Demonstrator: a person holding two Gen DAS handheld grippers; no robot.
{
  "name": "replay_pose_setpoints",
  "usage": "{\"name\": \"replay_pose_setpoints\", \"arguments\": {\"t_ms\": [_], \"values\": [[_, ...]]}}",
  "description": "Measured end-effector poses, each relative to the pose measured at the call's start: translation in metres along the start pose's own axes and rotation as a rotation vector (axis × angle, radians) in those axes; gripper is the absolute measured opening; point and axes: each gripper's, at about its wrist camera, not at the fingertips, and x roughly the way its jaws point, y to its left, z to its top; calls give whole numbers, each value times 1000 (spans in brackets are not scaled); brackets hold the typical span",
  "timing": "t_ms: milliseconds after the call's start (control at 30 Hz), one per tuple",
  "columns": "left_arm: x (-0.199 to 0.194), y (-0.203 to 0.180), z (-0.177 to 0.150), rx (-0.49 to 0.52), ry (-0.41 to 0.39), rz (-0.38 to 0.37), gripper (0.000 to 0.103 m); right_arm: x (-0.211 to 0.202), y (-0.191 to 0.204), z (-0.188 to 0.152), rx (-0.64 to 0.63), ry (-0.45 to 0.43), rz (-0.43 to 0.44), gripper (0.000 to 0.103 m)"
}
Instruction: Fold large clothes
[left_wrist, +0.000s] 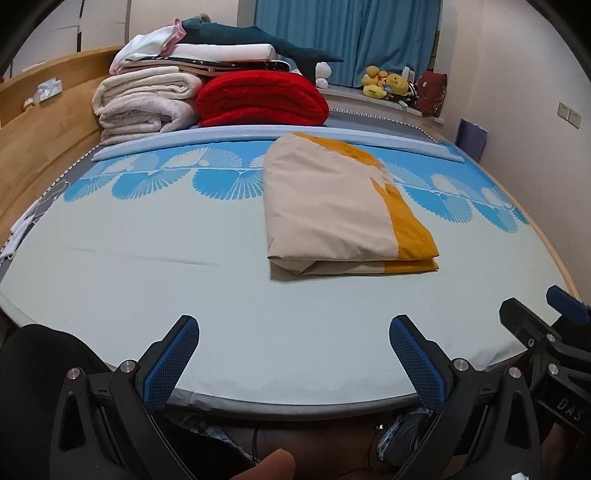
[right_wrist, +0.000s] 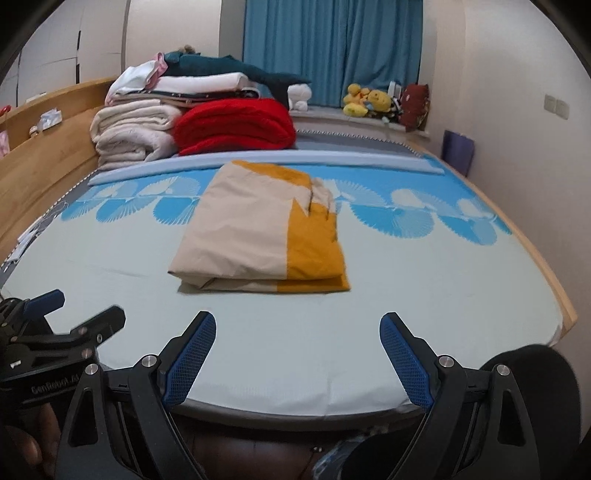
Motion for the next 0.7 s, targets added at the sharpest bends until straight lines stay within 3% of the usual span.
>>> {"name": "replay_pose_setpoints", "arguments": {"t_ms": [100, 700], "values": [[3, -1, -4, 7, 23, -3, 102, 2, 6, 2, 2, -3, 18, 90], [-1, -4, 0, 13, -15, -13, 102, 5, 11, 1, -43, -61, -2, 90]]}}
